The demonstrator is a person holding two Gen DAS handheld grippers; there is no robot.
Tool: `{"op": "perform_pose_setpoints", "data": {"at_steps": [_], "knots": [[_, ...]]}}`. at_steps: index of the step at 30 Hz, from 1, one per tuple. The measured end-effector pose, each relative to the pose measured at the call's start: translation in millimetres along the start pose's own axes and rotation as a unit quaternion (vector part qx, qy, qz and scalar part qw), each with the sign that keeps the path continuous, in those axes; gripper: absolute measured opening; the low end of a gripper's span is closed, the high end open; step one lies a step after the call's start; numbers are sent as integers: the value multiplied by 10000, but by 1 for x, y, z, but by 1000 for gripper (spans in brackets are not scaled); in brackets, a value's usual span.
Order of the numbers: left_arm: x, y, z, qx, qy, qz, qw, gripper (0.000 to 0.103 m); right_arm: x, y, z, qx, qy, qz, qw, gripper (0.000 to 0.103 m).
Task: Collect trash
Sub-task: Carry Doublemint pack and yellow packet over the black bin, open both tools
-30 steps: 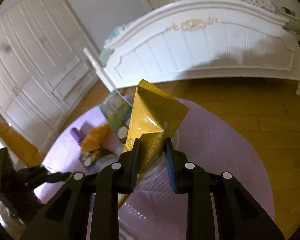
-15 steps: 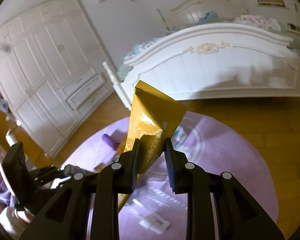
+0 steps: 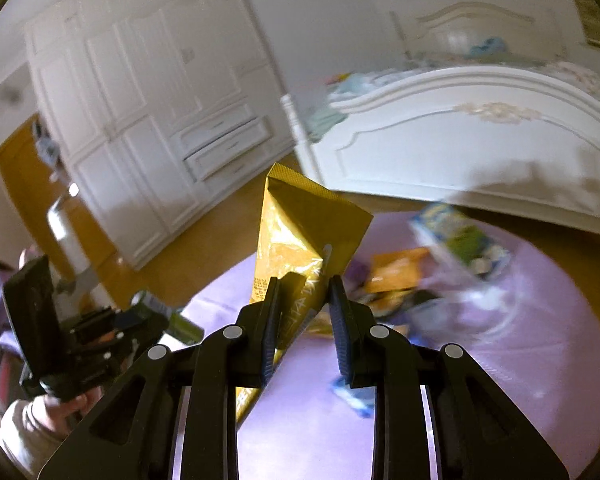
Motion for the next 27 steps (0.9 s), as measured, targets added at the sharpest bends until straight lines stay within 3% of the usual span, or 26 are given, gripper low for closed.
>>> {"op": "perform_pose_setpoints", "data": {"at_steps": [15,27], "knots": [[-135,-35,64,260,898,1117,9893,29,-179,-16,-103,-875,1110,955,9853,25],[-199,-61,76,230,1149,1740,9777,29,-254,-28,-174,-1359,1336,1349,9724,25]]}}
Point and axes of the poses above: each gripper's, at about its wrist camera, not at the fingertips, and z roughly against the way its jaws point, x to its right, y to its top, the point moved 10 cm from there along -z, roughly the way its jaws point, and after that the axes turned 12 degrees about z, right-handed, at the moved point
